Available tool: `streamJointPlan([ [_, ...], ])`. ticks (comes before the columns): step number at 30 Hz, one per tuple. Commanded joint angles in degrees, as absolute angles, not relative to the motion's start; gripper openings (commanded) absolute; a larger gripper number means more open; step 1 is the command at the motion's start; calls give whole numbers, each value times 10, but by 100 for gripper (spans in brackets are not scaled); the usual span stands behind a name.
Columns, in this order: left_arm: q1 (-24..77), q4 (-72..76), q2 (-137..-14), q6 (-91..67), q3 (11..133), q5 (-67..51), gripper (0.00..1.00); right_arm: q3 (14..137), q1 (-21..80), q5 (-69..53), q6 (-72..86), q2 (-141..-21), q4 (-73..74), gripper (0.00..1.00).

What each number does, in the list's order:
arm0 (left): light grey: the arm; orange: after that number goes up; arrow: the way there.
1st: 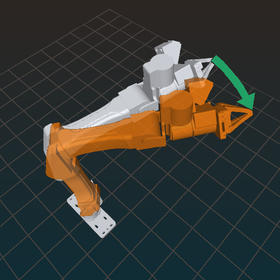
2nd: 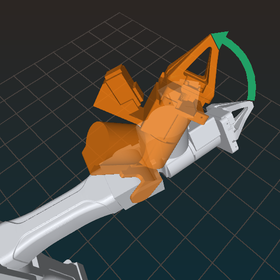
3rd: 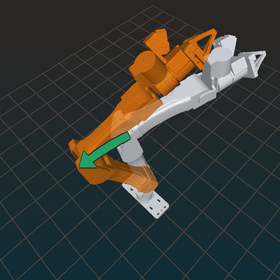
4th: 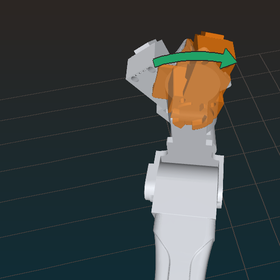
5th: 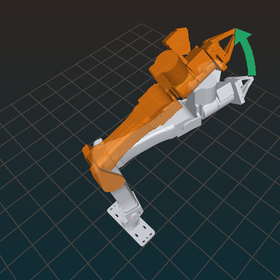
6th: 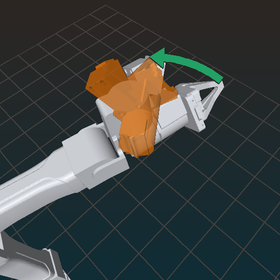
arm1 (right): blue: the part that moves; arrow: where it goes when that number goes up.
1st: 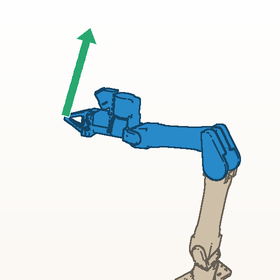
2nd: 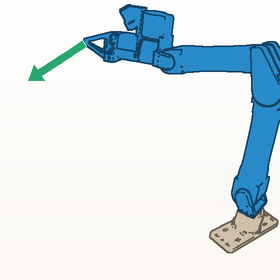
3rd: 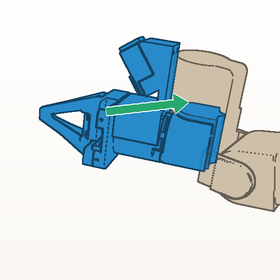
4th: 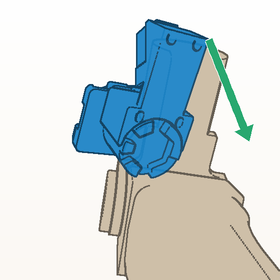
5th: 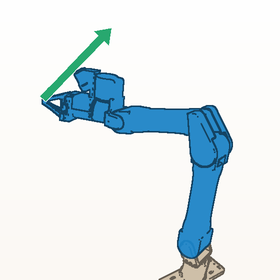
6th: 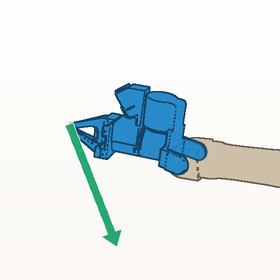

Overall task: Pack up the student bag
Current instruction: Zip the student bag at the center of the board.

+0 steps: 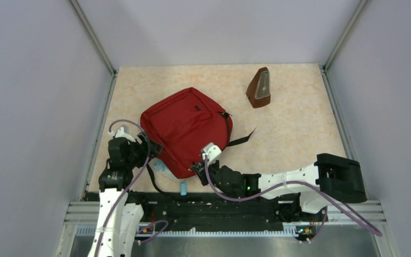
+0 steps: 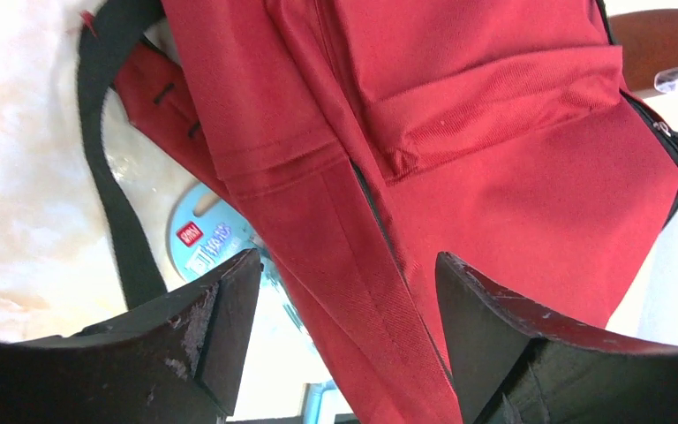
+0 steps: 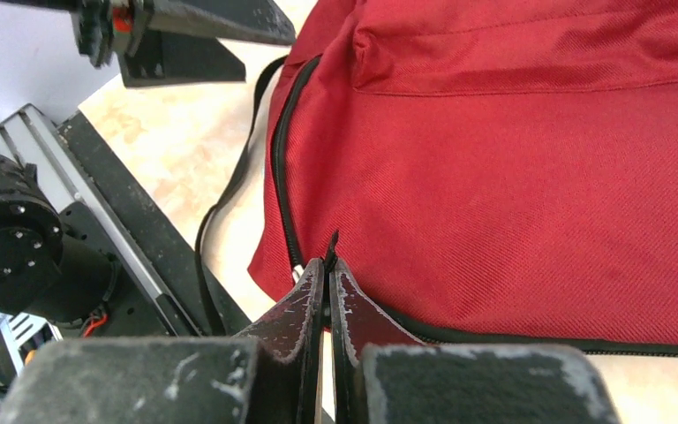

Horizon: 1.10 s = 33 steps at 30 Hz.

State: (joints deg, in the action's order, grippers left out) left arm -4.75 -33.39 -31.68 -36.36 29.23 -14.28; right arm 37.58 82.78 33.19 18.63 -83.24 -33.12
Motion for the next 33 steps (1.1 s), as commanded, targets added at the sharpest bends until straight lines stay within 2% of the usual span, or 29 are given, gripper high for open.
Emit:
streamJointPlan([
  [1,-23,-331,-320,-408,281,-166,77,415,836,350,182,-837,-334,0],
  [7,50,-276,-391,-421,277,-167,79,427,837,344,185,-846,-320,0],
  [9,70,-257,-416,-421,277,-165,76,426,836,346,184,-843,-318,0],
  [13,76,-217,-431,-423,268,-153,49,422,837,357,184,-837,-314,0],
  [18,76,-191,-422,-419,277,-112,8,396,838,395,194,-826,-323,0],
  [20,76,-193,-420,-422,287,-85,0,384,838,421,199,-817,-323,0],
  [29,66,-210,-430,-357,333,17,0,338,838,523,225,-739,-294,0],
  [33,42,-201,-444,-338,347,11,0,324,837,559,214,-722,-293,0],
])
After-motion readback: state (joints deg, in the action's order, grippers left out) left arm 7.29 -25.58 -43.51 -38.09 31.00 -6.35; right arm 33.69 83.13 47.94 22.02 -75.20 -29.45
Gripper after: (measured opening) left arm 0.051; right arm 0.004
